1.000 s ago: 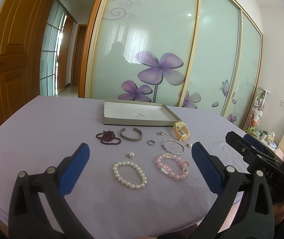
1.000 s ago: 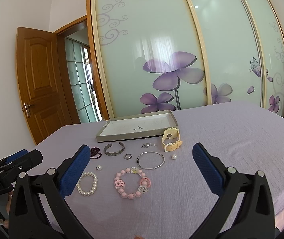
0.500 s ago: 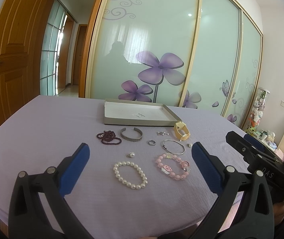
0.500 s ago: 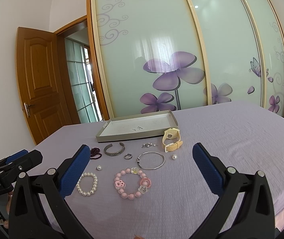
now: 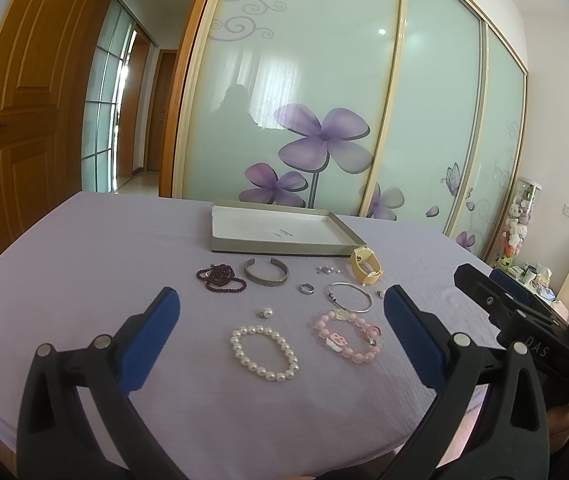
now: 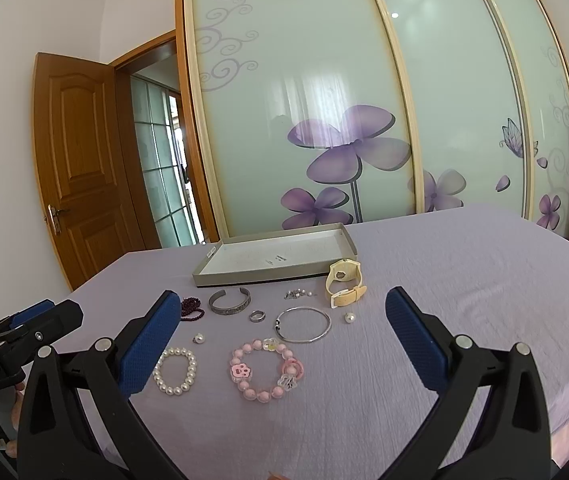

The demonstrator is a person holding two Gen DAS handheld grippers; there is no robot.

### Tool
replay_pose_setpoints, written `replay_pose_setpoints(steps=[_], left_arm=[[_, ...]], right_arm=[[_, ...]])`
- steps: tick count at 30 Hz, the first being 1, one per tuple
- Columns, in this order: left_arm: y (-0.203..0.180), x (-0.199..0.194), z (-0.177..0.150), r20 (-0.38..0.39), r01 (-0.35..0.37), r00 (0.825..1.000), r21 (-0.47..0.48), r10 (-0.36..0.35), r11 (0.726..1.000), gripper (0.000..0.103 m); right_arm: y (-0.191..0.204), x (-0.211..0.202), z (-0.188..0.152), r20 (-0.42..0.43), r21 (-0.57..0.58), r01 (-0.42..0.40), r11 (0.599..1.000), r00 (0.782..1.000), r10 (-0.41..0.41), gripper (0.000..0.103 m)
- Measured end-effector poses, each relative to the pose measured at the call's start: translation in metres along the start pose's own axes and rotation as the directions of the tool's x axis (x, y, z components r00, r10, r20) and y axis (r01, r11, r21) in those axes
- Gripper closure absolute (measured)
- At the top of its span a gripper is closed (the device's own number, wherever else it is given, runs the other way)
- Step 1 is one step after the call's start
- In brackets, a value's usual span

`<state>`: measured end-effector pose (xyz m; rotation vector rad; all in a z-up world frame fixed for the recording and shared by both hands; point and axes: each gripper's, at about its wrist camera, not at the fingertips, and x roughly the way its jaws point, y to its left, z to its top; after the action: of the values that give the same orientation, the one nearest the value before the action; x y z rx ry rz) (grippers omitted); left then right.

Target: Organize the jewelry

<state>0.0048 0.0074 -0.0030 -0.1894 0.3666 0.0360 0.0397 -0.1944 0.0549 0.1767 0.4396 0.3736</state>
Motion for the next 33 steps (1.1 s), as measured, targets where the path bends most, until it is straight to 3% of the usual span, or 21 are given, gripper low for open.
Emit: replay_pose_setpoints(steps=[33], left_arm=[[0.0066,0.0012,-0.0017,-0.003,-0.004,1.0,-0.004,0.003,1.0,0.002]], right_arm=[[0.0035,0.0032,-0.0025,-0.01,0.002,0.003,1.0,1.0,-0.003,0.001]])
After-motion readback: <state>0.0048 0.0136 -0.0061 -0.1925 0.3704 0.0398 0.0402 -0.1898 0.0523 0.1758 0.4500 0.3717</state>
